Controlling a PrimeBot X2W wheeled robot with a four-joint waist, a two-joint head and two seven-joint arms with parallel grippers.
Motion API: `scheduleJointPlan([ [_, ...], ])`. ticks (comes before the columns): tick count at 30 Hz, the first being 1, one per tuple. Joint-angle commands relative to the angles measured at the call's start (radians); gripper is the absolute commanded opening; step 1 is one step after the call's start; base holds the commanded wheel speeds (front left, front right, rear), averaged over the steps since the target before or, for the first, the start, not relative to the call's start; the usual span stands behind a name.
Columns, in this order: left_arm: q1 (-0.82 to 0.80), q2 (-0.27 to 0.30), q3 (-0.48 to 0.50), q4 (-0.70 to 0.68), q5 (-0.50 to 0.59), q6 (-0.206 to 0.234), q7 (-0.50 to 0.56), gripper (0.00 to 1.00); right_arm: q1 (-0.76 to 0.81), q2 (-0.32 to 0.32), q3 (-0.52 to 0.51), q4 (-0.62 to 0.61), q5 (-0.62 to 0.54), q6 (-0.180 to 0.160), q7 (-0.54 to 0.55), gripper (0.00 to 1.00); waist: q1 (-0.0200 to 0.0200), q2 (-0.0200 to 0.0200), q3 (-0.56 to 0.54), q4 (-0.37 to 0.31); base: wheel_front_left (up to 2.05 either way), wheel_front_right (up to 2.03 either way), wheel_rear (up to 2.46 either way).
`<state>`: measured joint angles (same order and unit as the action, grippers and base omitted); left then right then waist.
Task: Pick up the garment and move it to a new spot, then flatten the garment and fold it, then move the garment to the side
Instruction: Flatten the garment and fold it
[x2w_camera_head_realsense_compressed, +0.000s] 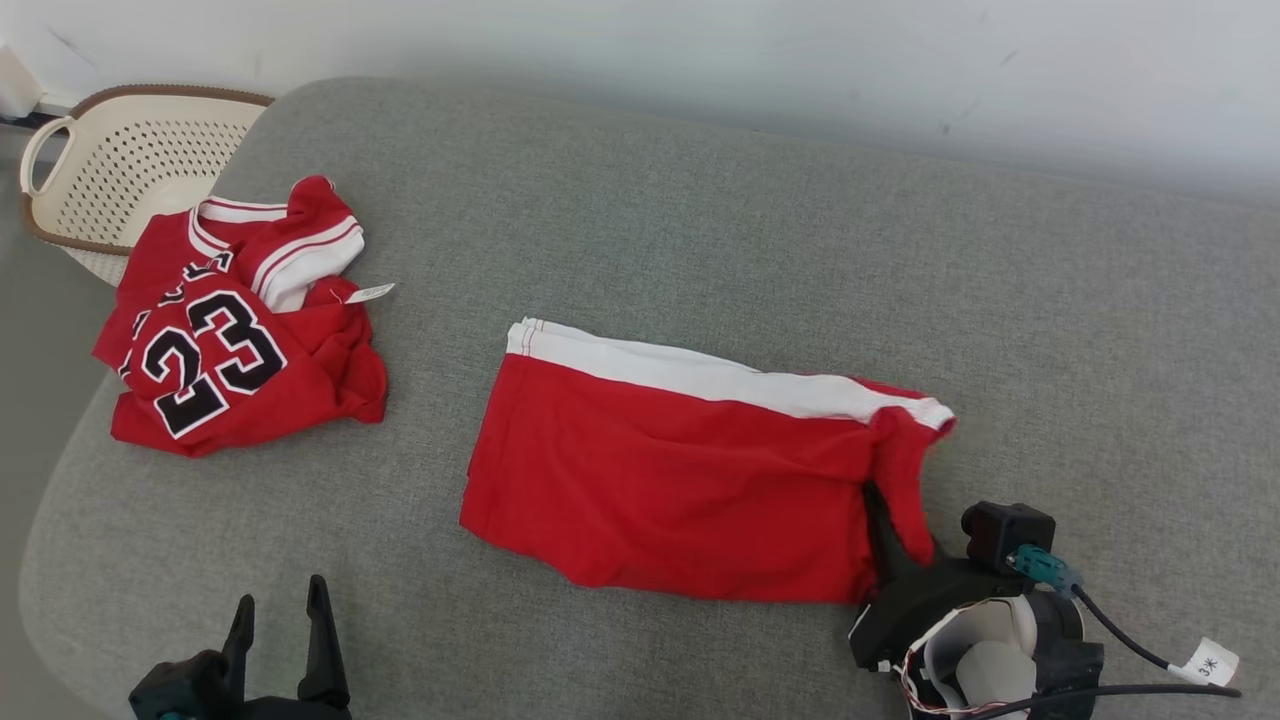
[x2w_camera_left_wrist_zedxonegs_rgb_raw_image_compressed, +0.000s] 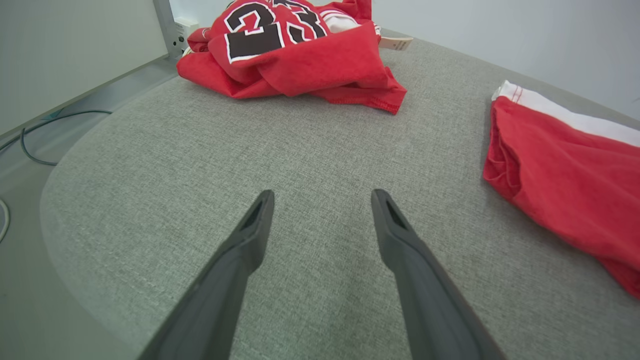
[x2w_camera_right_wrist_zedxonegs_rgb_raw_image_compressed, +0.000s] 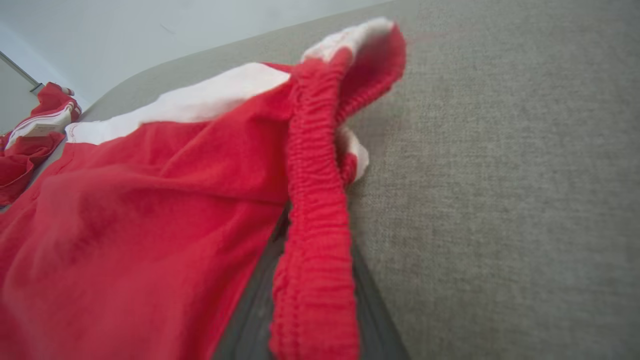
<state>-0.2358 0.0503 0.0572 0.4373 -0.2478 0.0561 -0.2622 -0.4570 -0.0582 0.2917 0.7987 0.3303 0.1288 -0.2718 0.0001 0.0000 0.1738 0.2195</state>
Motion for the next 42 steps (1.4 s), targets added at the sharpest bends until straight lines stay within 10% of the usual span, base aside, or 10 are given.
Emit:
scheduleJointPlan([
  [1,0.005,0.001,0.003,-0.003,-0.001,0.004,-0.004,1.00,0.038,0.011,0.001,0.024,0.010,0.003,0.014,0.00,-0.0001,0.0000,-0.004,-0.002,0.00,0.00,0.00],
  [42,0.093,0.001,-0.035,-0.104,0.031,0.009,-0.004,1.00,0.076,-0.059,-0.044,-0.146,0.078,0.001,0.008,0.00,-0.0001,0.0000,-0.107,-0.329,0.00,0.00,0.00],
])
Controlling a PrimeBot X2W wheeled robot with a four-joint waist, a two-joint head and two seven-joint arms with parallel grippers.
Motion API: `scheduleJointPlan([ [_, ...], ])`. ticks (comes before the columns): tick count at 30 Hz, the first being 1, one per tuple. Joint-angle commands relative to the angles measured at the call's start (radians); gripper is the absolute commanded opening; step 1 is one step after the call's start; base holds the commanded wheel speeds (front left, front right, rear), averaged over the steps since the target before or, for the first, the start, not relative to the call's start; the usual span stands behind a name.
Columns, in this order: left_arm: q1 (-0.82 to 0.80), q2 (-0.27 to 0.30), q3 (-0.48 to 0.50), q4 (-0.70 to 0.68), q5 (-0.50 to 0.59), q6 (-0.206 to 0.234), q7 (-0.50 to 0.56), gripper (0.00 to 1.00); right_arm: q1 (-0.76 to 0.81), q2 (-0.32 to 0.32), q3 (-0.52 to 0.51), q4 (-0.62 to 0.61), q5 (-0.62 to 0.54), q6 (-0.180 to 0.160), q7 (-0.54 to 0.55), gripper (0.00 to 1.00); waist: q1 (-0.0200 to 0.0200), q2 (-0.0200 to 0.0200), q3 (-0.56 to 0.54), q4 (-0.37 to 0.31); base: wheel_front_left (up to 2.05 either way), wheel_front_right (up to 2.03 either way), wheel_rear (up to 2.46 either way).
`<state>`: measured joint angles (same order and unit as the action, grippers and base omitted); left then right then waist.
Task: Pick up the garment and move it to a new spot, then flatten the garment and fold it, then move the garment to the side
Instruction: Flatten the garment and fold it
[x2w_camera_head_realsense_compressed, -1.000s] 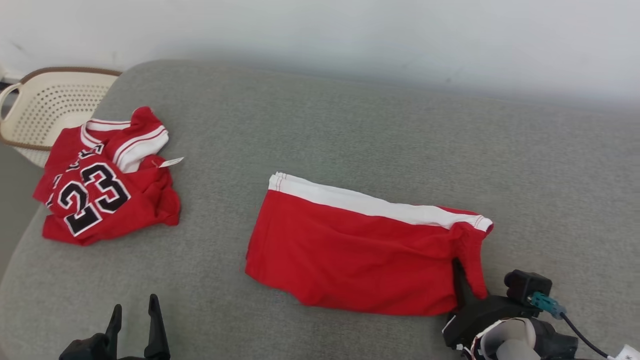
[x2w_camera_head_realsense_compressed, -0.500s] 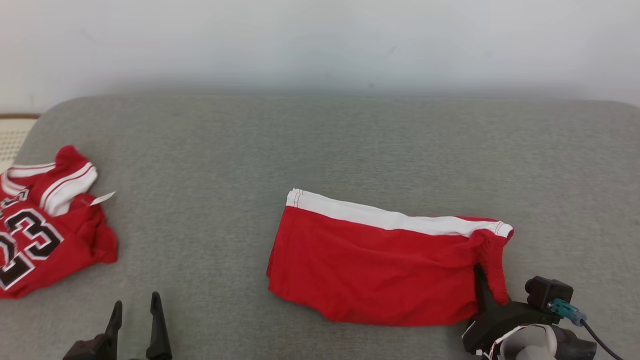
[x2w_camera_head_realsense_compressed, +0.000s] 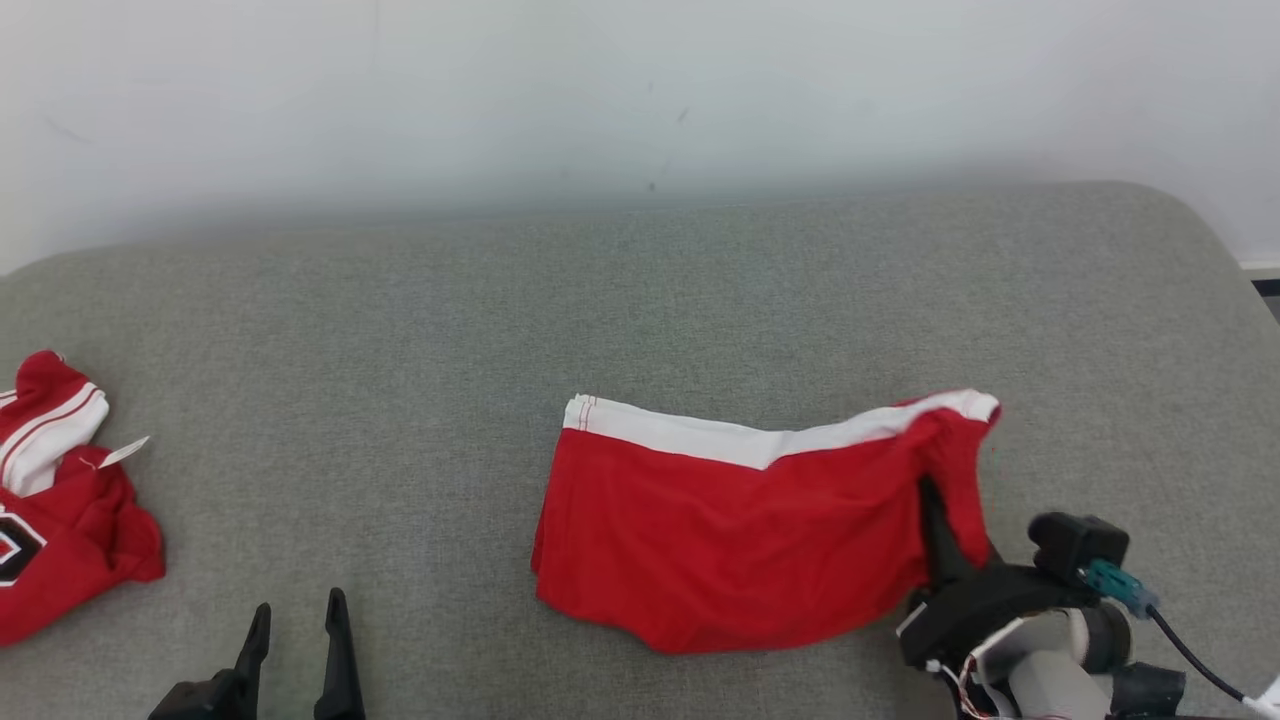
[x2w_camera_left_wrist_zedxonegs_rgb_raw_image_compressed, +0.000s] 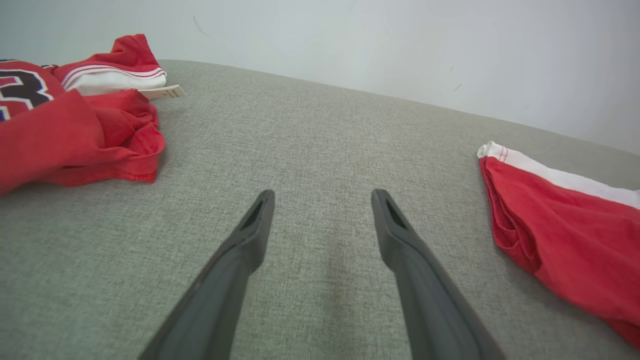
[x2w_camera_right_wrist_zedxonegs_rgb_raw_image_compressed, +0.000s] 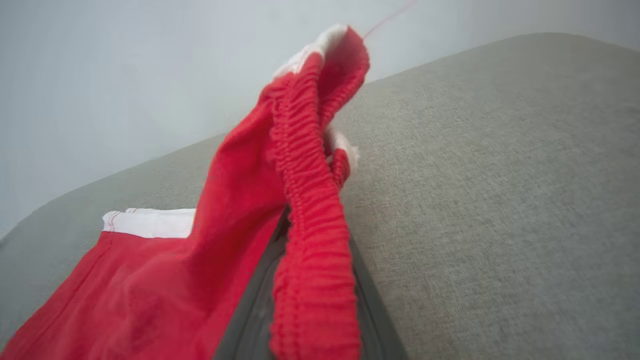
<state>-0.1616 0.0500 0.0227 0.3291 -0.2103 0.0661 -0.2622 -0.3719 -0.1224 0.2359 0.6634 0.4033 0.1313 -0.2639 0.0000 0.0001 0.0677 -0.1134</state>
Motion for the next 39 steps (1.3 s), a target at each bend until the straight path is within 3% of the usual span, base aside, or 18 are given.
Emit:
scheduleJointPlan([
  [1,0.022,0.001,-0.001,0.005,-0.004,-0.001,-0.004,1.00,-0.007,0.008,0.030,-0.028,0.016,-0.001,0.000,0.00,0.0000,-0.0001,-0.003,0.008,0.00,0.00,0.00],
  [8,0.034,0.001,-0.002,0.009,-0.011,-0.009,-0.004,1.00,-0.003,0.014,0.223,-0.141,0.122,-0.001,0.000,0.00,0.0000,-0.0001,-0.016,0.050,0.00,0.00,0.00],
  [13,0.037,0.001,-0.024,-0.001,-0.020,-0.007,-0.004,1.00,-0.046,0.022,0.345,-0.114,0.176,-0.001,0.000,0.00,0.0000,-0.0001,-0.018,0.122,0.00,0.00,0.00],
  [25,0.055,0.001,-0.027,0.004,-0.024,-0.010,-0.004,1.00,-0.112,0.051,0.342,0.015,0.149,-0.001,0.000,0.02,0.0000,-0.0001,-0.011,0.284,0.00,0.00,0.00],
  [27,0.062,0.001,-0.022,0.007,-0.027,-0.008,-0.004,1.00,-0.120,0.055,0.326,0.027,0.137,-0.001,0.000,0.70,0.0000,-0.0001,-0.008,0.302,0.00,0.00,0.00],
  [28,0.063,0.001,-0.022,0.006,-0.027,-0.007,-0.004,1.00,-0.122,0.057,0.319,0.034,0.135,-0.001,0.000,1.00,0.0000,-0.0001,-0.006,0.310,0.00,0.00,0.00],
  [33,0.062,0.001,-0.008,-0.007,-0.023,-0.005,-0.004,1.00,-0.125,0.066,0.300,0.010,0.110,-0.001,0.000,1.00,0.0000,-0.0001,0.000,0.322,0.00,0.00,0.00],
  [39,0.051,0.001,0.002,-0.021,-0.023,-0.004,-0.004,1.00,-0.092,0.069,0.283,-0.115,0.113,-0.001,0.000,1.00,0.0000,-0.0001,0.004,0.296,0.00,0.00,0.00],
])
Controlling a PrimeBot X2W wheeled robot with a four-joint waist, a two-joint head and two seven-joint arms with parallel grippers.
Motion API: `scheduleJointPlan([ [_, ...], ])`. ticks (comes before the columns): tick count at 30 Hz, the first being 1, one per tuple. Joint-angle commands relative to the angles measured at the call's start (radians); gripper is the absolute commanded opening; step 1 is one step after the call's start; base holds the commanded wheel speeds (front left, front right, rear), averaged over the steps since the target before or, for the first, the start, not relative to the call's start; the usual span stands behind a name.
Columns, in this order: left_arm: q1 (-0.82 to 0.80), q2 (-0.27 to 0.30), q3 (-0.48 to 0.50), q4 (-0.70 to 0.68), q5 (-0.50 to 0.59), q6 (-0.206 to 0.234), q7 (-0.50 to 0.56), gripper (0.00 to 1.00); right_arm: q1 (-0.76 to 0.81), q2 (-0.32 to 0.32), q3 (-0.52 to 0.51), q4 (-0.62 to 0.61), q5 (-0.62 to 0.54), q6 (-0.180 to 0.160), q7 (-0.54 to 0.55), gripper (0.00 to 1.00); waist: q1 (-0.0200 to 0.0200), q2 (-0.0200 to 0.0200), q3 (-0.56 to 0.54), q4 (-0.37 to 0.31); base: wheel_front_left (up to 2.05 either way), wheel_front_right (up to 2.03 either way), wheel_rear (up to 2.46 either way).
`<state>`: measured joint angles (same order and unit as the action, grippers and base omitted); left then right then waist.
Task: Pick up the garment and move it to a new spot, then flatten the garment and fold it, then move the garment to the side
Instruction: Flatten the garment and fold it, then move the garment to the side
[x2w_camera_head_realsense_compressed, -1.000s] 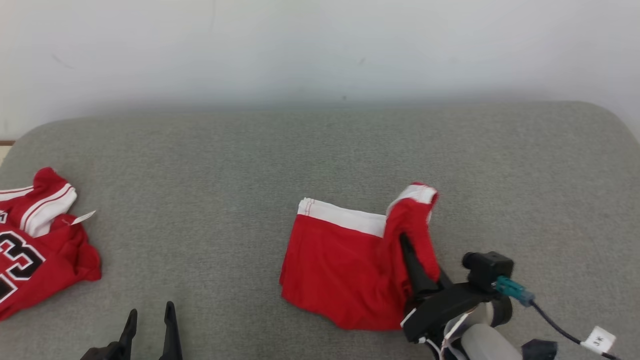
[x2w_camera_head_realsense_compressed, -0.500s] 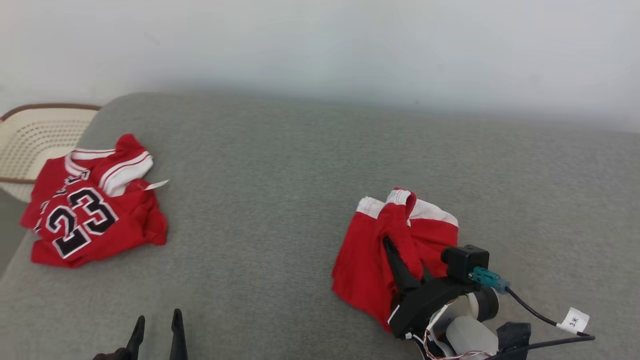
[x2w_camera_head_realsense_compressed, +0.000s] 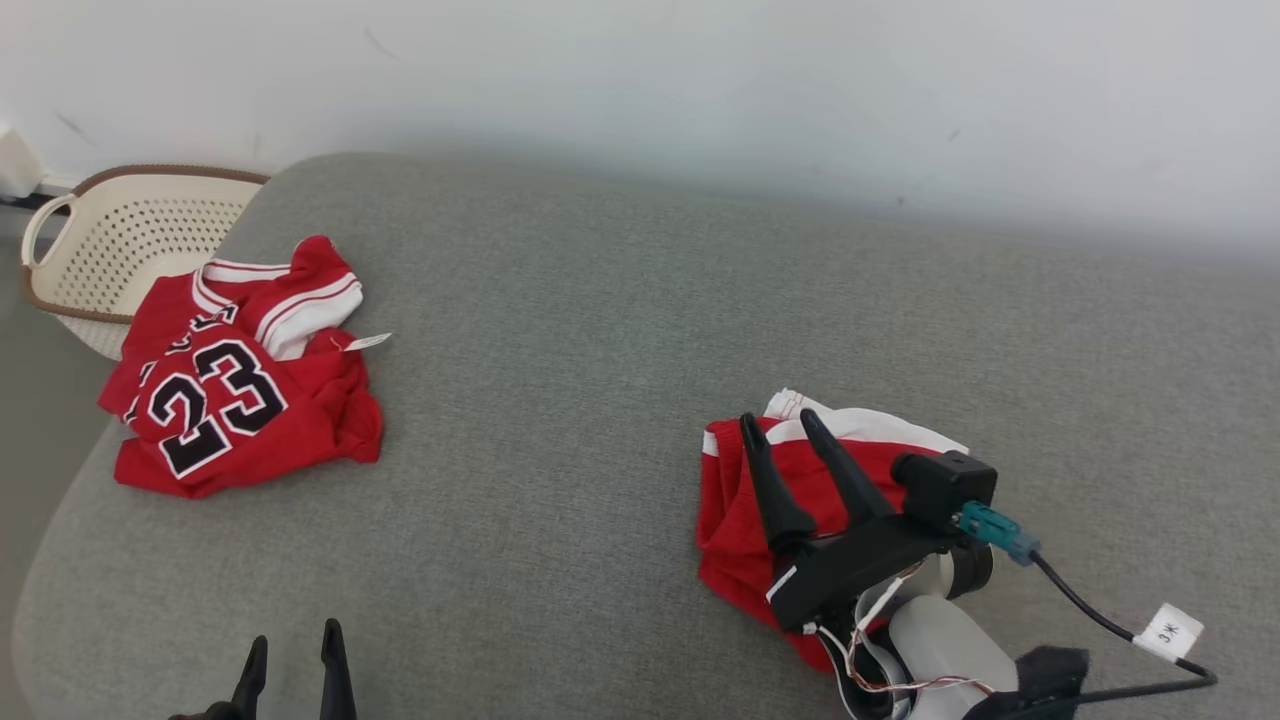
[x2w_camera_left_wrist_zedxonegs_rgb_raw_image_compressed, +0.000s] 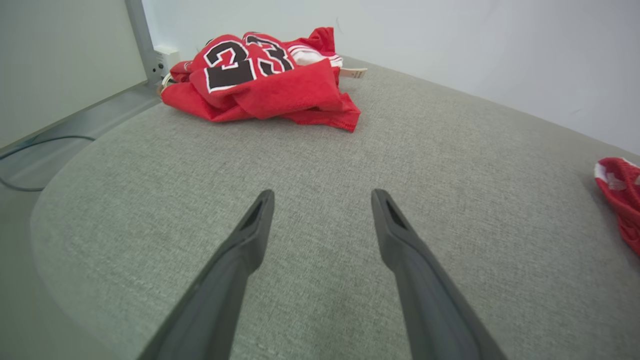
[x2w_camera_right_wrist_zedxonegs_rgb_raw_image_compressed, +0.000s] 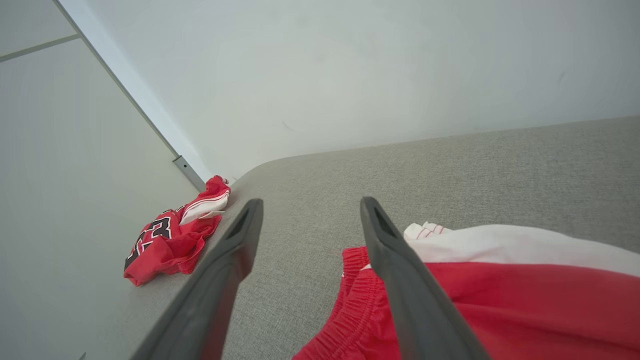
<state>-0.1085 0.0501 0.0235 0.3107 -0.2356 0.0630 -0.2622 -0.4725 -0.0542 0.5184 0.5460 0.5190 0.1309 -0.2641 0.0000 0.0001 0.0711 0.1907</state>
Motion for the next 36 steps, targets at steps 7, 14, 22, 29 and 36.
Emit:
scheduleJointPlan([
  [7,-0.005,0.001,-0.005,-0.007,0.002,-0.002,-0.004,1.00,0.078,-0.015,-0.133,-0.098,-0.014,0.000,0.000,1.00,0.0000,-0.0001,0.001,-0.057,0.00,0.00,0.00],
  [14,-0.011,0.001,-0.021,-0.001,-0.009,0.004,-0.004,1.00,0.127,-0.038,-0.211,0.010,-0.039,0.000,0.000,1.00,0.0000,-0.0001,0.002,-0.074,0.00,0.00,0.00],
  [22,0.002,0.001,-0.031,0.011,-0.009,0.001,-0.004,1.00,0.104,-0.029,-0.182,0.159,-0.013,0.000,0.000,1.00,0.0000,-0.0001,0.007,-0.049,0.00,0.00,0.00],
  [29,0.006,0.000,-0.036,0.011,-0.004,-0.001,-0.004,1.00,0.081,-0.027,-0.154,0.267,0.007,0.000,0.001,1.00,0.0000,-0.0001,0.003,-0.027,0.00,0.00,0.00],
  [36,0.009,0.001,-0.040,0.008,0.003,-0.004,-0.004,1.00,0.061,-0.028,-0.136,0.316,0.010,0.000,0.001,0.00,0.0000,-0.0001,-0.007,-0.017,0.00,0.00,0.00],
])
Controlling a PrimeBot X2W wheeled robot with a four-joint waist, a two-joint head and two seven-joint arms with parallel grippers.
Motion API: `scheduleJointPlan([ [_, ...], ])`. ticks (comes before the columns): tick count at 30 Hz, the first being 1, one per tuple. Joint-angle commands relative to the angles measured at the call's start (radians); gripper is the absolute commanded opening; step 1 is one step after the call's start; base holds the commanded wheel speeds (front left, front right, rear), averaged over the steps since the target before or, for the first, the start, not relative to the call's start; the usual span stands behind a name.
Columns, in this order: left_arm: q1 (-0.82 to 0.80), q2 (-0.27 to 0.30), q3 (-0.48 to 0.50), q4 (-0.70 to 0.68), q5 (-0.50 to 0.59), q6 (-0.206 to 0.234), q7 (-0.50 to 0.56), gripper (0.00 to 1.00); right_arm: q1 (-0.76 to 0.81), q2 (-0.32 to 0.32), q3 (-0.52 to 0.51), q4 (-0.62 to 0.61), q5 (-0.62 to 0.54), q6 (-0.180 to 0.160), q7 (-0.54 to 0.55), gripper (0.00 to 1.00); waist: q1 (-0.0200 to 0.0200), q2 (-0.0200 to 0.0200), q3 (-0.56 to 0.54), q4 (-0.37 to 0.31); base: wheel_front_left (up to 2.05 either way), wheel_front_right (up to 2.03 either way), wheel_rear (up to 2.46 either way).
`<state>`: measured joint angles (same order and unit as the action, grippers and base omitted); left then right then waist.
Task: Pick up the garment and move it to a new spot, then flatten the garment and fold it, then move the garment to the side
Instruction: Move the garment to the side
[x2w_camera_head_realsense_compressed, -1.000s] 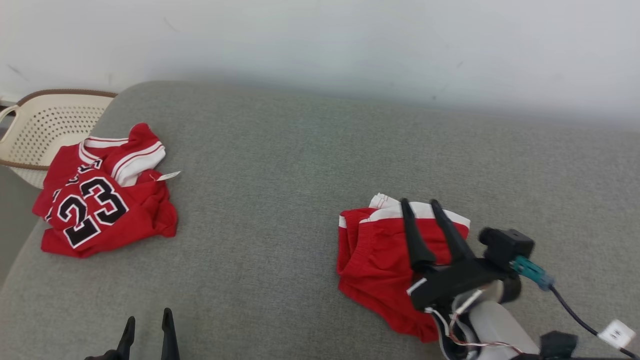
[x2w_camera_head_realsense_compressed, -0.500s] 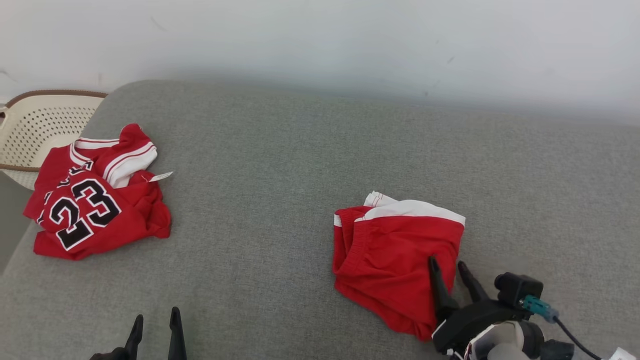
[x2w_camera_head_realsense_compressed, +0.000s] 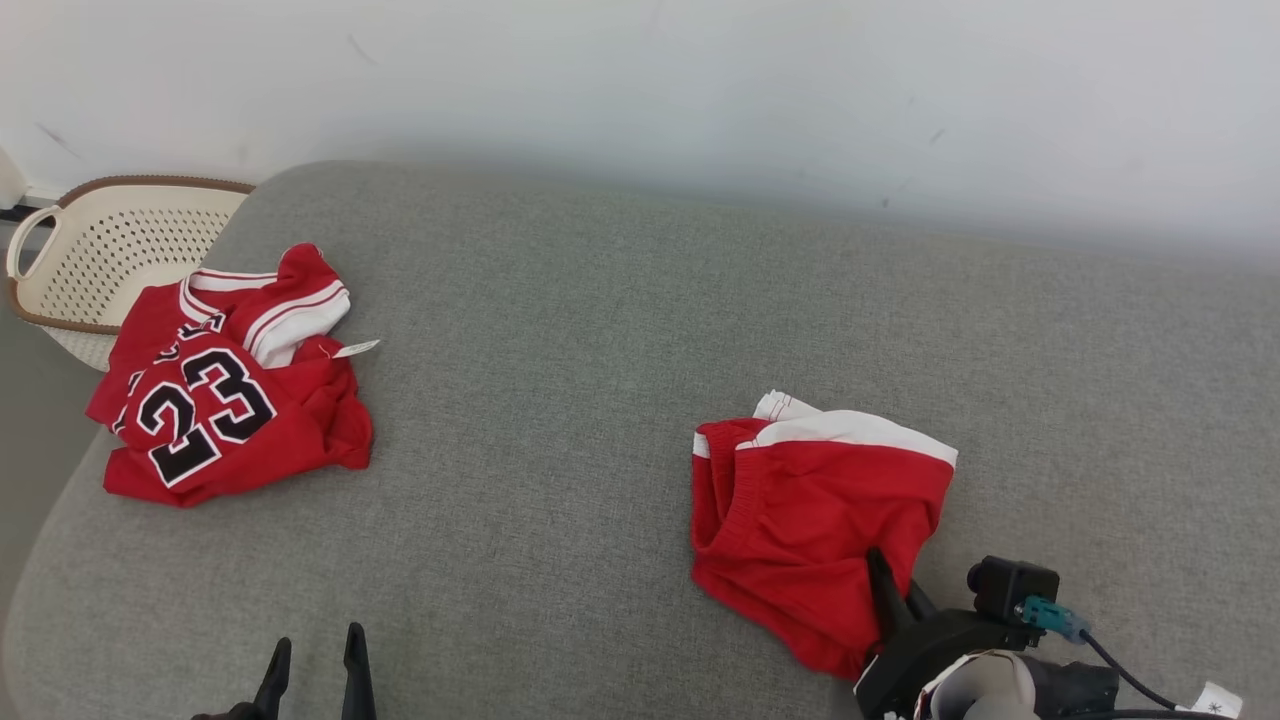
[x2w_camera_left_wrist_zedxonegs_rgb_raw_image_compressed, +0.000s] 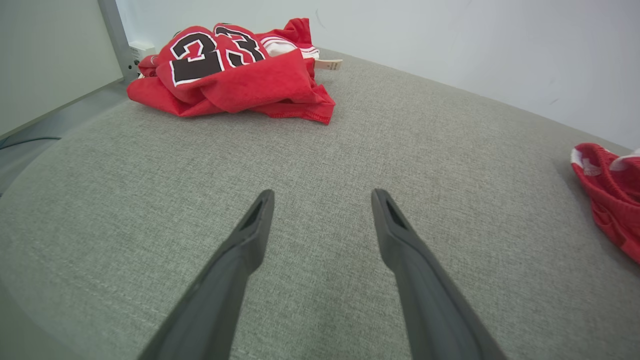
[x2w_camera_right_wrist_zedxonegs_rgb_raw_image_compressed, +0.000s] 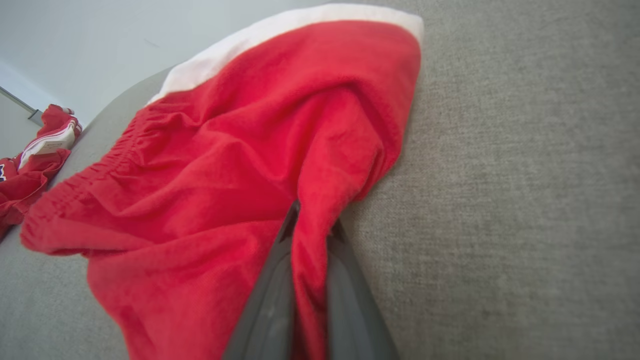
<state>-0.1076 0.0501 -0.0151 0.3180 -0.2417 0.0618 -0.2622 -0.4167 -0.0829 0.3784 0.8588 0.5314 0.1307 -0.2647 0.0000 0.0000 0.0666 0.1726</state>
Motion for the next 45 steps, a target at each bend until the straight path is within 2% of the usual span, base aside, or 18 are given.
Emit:
scheduleJointPlan([
  [1,0.009,0.001,-0.001,0.001,0.009,-0.004,-0.004,1.00,0.000,-0.006,0.004,-0.007,-0.008,0.000,0.001,0.00,0.0000,0.0000,-0.004,0.001,0.00,0.00,0.00],
  [7,0.017,0.001,-0.010,-0.005,0.020,-0.003,-0.004,1.00,0.000,-0.045,0.004,-0.054,-0.083,0.000,0.001,0.00,0.0000,0.0000,-0.031,0.002,0.00,0.00,0.00],
  [12,0.031,0.001,-0.037,-0.008,0.022,-0.007,-0.004,1.00,0.018,-0.077,0.003,-0.046,-0.171,0.000,0.001,0.00,0.0000,0.0000,-0.068,0.007,0.00,0.00,0.00],
  [21,0.027,0.001,-0.110,-0.028,0.019,0.001,-0.004,1.00,0.043,-0.070,-0.062,-0.018,-0.225,0.000,0.001,0.00,0.0000,0.0000,-0.102,-0.020,0.00,0.00,0.00],
  [25,0.024,0.001,-0.124,-0.042,0.033,0.010,-0.004,1.00,0.039,-0.061,-0.074,-0.019,-0.233,0.000,0.001,0.00,0.0000,0.0000,-0.105,-0.079,0.00,0.00,0.00],
  [33,0.004,0.000,-0.116,-0.062,0.056,0.015,-0.004,1.00,0.025,-0.053,-0.081,-0.041,-0.228,0.000,0.001,0.00,0.0000,0.0000,-0.080,-0.267,0.00,0.00,0.00],
  [34,0.004,0.000,-0.116,-0.062,0.056,0.015,-0.004,1.00,0.025,-0.053,-0.081,-0.041,-0.228,0.000,0.001,0.00,0.0000,0.0000,-0.080,-0.267,0.00,0.00,0.00],
  [45,-0.024,0.001,-0.127,-0.088,0.088,0.011,-0.004,1.00,0.018,-0.036,-0.067,-0.066,-0.213,0.000,0.001,0.00,0.0000,0.0000,-0.027,-0.481,0.00,0.00,0.00],
])
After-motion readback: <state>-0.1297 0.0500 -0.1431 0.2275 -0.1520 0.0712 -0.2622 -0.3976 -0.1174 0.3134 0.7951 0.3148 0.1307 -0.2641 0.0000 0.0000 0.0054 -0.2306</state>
